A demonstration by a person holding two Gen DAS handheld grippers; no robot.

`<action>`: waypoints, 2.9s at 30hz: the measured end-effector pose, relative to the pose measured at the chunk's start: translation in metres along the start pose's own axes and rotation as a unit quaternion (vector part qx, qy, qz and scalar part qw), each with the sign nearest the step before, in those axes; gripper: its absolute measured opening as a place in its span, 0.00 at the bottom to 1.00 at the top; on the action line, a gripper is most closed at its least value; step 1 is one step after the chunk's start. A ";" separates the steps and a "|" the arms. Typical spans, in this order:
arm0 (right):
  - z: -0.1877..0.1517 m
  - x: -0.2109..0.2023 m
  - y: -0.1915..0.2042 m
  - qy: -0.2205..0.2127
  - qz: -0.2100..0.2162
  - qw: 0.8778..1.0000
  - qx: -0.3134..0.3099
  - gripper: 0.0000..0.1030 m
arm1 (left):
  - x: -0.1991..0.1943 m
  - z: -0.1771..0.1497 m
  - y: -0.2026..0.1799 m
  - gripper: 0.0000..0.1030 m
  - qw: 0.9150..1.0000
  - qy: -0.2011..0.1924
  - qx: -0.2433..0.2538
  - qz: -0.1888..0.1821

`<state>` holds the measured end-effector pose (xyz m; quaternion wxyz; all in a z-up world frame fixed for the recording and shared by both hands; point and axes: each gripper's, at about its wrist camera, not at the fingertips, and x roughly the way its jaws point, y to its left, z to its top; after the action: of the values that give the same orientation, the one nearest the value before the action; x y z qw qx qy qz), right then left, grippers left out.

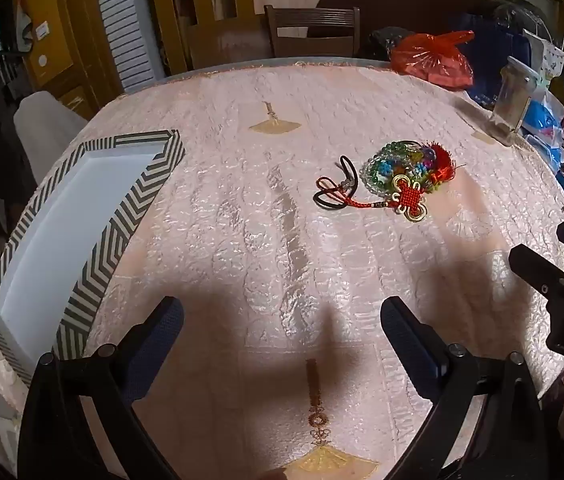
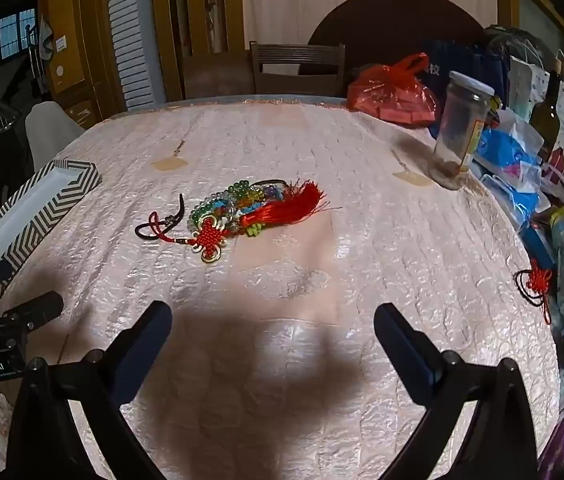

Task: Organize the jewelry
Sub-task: 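Move the left tool toward the red Chinese knot tassel in the pile, then grasp the red knot with the left tool and pull it from the pile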

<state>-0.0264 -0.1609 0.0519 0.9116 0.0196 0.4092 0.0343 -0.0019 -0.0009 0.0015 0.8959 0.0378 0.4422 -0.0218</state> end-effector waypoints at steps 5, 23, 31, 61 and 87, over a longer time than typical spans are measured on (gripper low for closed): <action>0.000 -0.001 -0.001 -0.001 -0.014 1.000 -0.014 1.00 | 0.007 0.001 0.001 1.00 1.000 0.015 -0.003 -0.004; 0.003 -0.002 0.003 -0.010 -0.008 1.000 -0.010 1.00 | 0.006 0.000 0.002 1.00 1.000 0.011 -0.005 0.000; 0.002 -0.001 0.006 -0.009 -0.006 1.000 -0.012 1.00 | 0.006 -0.002 0.008 1.00 1.000 0.008 -0.016 0.003; 0.003 -0.003 0.007 -0.013 -0.014 1.000 -0.015 1.00 | 0.020 -0.004 0.007 1.00 1.000 0.009 -0.006 -0.002; 0.000 0.007 -0.033 0.006 -0.094 0.995 0.044 1.00 | 0.093 0.071 -0.082 0.95 0.976 -0.003 0.138 -0.170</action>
<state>-0.0202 -0.1933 0.0450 0.9067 0.0214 0.4155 -0.0697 0.1049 -0.0896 -0.0332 0.8664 0.0848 0.4326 -0.2347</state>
